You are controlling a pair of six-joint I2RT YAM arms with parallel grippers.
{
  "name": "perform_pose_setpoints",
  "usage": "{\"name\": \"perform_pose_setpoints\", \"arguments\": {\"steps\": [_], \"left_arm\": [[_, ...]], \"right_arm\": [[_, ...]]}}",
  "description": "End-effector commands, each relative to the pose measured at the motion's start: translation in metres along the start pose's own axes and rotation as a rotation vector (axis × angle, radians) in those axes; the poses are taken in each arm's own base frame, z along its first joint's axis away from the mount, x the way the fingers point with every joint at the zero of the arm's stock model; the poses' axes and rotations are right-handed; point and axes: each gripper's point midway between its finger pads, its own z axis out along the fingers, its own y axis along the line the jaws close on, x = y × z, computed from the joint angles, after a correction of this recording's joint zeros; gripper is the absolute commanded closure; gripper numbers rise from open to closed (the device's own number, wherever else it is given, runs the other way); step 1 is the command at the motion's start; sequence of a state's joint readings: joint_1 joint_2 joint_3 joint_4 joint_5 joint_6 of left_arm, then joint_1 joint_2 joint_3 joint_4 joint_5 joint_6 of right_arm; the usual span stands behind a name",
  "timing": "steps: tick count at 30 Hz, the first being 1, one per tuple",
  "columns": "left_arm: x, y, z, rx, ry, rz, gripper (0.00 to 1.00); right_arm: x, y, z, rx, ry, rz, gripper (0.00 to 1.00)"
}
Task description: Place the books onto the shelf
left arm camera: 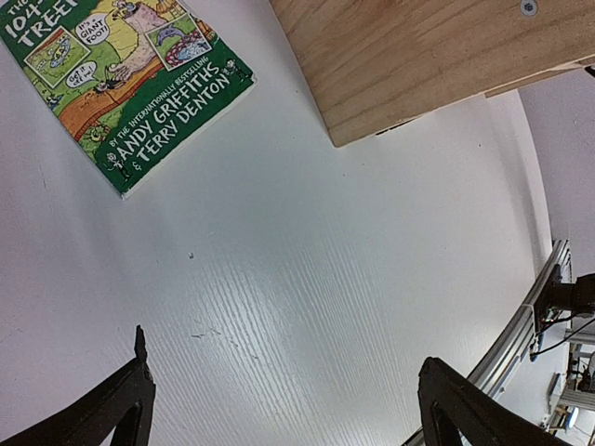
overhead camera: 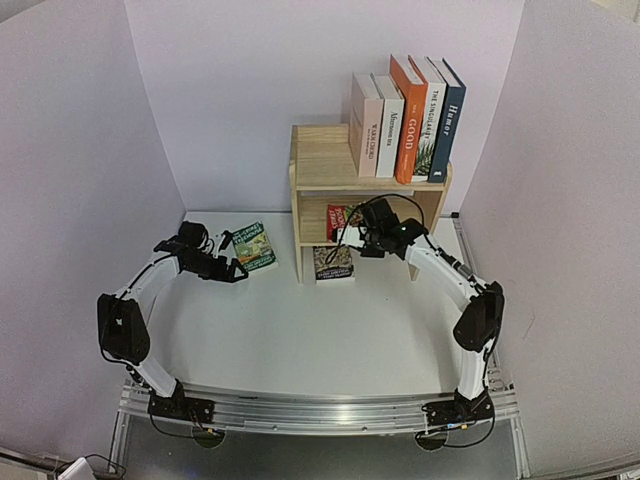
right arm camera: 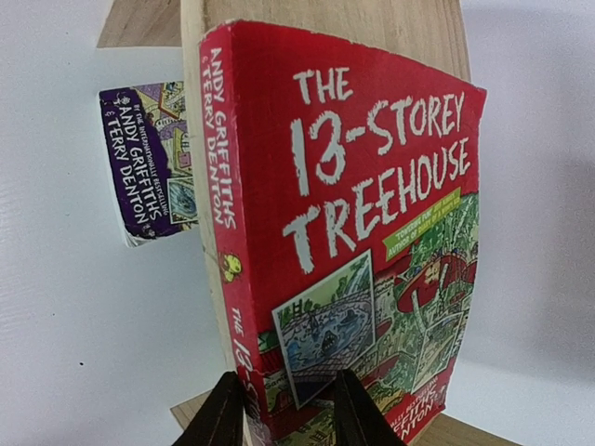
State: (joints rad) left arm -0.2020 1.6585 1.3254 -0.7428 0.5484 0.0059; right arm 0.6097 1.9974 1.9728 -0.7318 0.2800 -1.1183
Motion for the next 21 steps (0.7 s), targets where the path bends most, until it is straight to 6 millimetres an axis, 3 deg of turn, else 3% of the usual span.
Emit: {"name": "perform_pose_setpoints", "arguments": {"steps": [1,6,9,14,21], "left_arm": [[-0.004,-0.004,-0.003,0.011,-0.011,0.027,0.02],[-0.003,-0.003,-0.003,0.009,-0.011,0.032,0.02],[-0.002,0.0,-0.001,-0.005,-0.005,0.042,0.02],[0.0,0.023,0.011,-0.097,0.058,0.141,0.03],[-0.023,0.056,0.054,-0.381,0.135,0.655,0.0]], "right_arm": [[-0.002,-0.012,0.0,0.019,-0.015,0.01,0.67],[-0.005,-0.015,-0.005,0.029,-0.025,0.012,0.56],[-0.006,-0.018,-0.011,0.039,-0.027,0.016,0.4],[-0.019,-0.019,-0.025,0.058,-0.052,0.037,0.25],[-0.035,-0.016,-0.049,0.092,-0.073,0.105,0.22]]}}
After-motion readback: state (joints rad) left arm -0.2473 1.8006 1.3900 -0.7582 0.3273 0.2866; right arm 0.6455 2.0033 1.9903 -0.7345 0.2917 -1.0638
